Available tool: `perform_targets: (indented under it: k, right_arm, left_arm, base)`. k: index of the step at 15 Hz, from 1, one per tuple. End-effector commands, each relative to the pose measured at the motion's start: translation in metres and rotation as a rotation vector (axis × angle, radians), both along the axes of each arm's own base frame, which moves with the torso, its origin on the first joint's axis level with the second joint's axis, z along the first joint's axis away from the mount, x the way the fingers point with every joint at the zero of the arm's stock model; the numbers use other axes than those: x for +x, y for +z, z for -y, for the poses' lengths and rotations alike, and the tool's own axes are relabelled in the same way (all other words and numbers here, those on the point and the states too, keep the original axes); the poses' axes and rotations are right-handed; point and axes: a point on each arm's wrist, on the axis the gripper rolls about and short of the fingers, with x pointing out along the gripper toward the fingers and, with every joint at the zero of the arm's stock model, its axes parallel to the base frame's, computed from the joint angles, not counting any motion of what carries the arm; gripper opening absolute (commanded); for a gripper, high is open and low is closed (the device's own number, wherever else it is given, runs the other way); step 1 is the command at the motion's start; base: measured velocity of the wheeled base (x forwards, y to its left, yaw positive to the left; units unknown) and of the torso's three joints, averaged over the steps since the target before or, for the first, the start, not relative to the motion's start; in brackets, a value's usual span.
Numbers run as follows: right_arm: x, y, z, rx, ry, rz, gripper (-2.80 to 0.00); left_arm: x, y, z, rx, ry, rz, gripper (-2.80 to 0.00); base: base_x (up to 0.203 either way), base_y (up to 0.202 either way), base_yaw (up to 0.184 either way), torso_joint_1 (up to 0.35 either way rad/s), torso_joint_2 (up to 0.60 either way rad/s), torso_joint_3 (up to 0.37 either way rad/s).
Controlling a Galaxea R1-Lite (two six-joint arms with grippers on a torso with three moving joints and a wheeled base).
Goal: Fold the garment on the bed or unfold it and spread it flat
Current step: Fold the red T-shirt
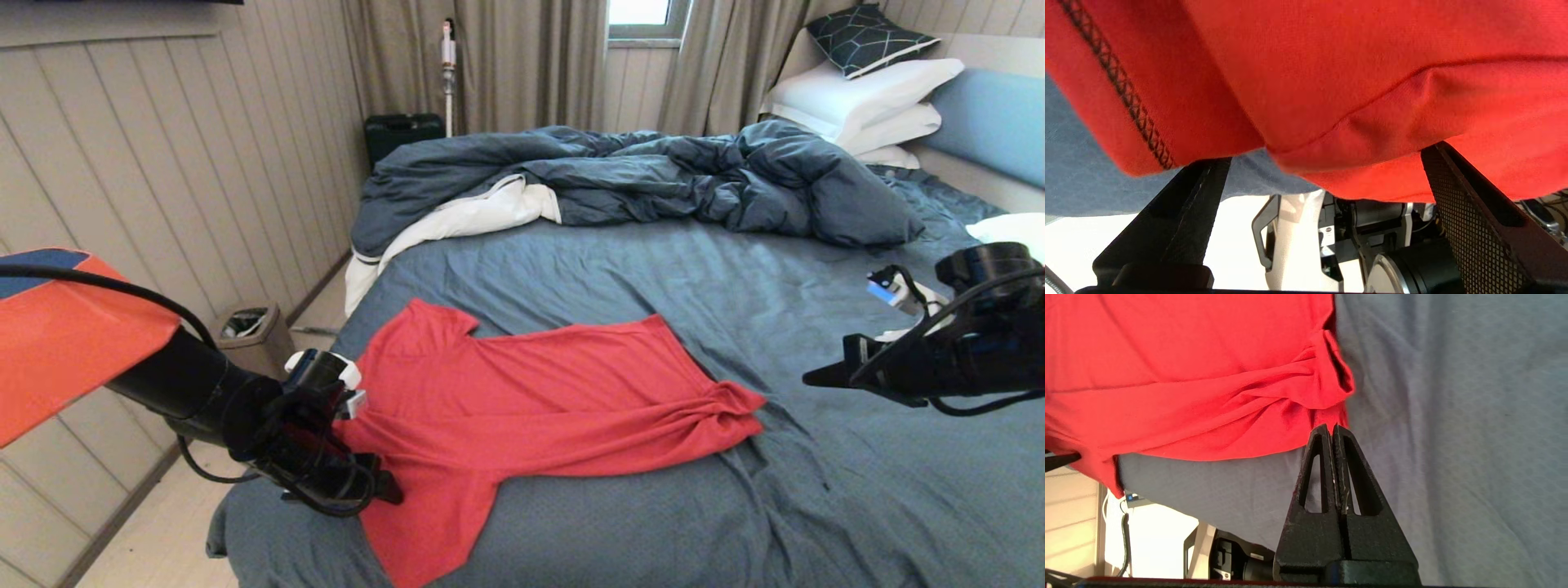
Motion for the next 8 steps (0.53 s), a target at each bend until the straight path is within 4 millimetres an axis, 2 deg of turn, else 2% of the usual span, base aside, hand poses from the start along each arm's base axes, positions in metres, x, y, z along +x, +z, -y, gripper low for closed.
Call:
perform_targets:
  k: [1, 5, 6, 8]
  right_arm:
    - [-0.0001, 0.0004, 0.0004, 0.002, 0.001, 0.001, -2.80]
    - [-0.0004, 0.0000, 0.0007, 0.004, 0.000, 0.000, -2.80]
    - [-0.0001, -0.0004, 0.0008, 0.004, 0.000, -0.001, -2.80]
    - [-0.0005, 0.0002, 0.0007, 0.004, 0.000, 0.001, -2.80]
  left_arm:
    - [0.0013, -0.0059, 0.0007, 0.004, 0.000, -0.017, 0.00]
    - [0.0044, -0.0042, 0.0013, 0.001, 0.003, -0.012, 0.00]
    - [0.0033, -0.0050, 0.0015, 0.003, 0.000, -0.016, -2.80]
    - [0.0030, -0.0025, 0.0027, -0.001, -0.003, -0.008, -2.80]
  base:
    - [0.000, 0.000, 0.000, 0.000, 0.00, 0.000]
    - [0.000, 0.000, 0.000, 0.000, 0.00, 0.000]
    - [0.000, 0.000, 0.000, 0.000, 0.00, 0.000]
    - [0.000, 0.000, 0.000, 0.000, 0.00, 0.000]
